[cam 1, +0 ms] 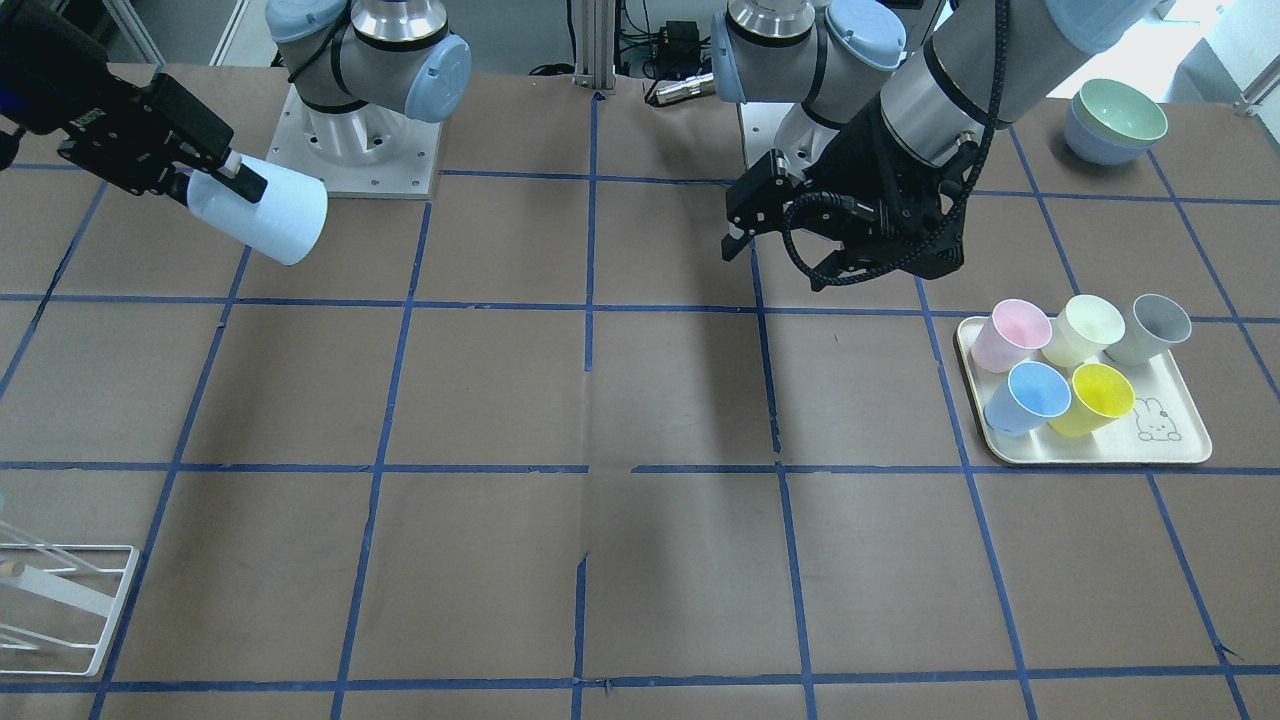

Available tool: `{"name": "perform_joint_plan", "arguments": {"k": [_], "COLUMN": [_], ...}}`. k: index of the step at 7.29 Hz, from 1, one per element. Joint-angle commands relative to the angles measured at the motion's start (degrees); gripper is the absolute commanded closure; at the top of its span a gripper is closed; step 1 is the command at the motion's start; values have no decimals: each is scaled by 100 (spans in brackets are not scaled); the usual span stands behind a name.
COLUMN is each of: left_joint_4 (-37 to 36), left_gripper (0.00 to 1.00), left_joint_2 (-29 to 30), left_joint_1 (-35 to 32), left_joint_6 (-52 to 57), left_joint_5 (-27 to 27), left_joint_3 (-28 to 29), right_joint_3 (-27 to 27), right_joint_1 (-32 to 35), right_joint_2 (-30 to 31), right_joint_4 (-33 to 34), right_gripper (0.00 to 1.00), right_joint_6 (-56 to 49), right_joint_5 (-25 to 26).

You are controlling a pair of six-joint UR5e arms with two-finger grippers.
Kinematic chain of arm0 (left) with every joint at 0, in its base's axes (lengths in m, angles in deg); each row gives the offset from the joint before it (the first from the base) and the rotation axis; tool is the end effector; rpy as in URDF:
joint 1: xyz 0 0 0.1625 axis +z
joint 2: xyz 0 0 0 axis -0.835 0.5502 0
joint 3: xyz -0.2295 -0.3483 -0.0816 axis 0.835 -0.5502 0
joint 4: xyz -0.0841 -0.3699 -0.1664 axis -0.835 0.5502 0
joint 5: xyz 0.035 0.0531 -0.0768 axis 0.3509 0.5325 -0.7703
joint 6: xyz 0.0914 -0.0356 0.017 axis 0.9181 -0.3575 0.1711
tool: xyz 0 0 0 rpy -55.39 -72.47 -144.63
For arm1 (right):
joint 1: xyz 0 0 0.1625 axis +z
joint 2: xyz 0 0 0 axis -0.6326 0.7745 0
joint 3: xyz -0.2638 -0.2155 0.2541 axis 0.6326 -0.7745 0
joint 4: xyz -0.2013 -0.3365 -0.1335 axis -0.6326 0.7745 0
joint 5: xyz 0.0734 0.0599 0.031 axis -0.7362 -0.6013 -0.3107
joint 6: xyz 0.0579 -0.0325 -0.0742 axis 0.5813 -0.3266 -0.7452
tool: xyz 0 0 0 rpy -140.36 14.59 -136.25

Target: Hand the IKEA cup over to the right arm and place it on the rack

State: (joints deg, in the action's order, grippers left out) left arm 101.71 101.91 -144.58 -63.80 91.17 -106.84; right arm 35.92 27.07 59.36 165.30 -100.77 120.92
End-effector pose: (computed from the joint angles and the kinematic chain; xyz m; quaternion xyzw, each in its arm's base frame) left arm -0.1403 -0.5013 0.4647 -0.0005 -0.9921 -0.0027 0.1254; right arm -0.0183 -0.4612 0.5011 0.0775 0.9775 0.0141 0.1958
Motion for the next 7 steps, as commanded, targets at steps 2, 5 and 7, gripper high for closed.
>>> {"name": "perform_joint_plan", "arguments": {"k": [2,5,7], "left_joint_4": [-45,-80,-472], "left_gripper": [0,0,0], "left_joint_2": [-206,-163,-58], "left_joint_1": [-45,-54,-54], "left_joint_6": [-246,-422,-439], "left_joint_5": [1377,1518,1448], "left_joint_3": [-27,25,8], "right_joint_3": [26,71,27], "right_joint_1": [5,5,-13], "right_joint_2": [-81,-642,-1064], "right_joint_4": [1181,2247,3001], "right_gripper": [100,100,100], "right_joint_6": [-412,-878,-1142], "right_joint_5": [1358,1676,1903]}}
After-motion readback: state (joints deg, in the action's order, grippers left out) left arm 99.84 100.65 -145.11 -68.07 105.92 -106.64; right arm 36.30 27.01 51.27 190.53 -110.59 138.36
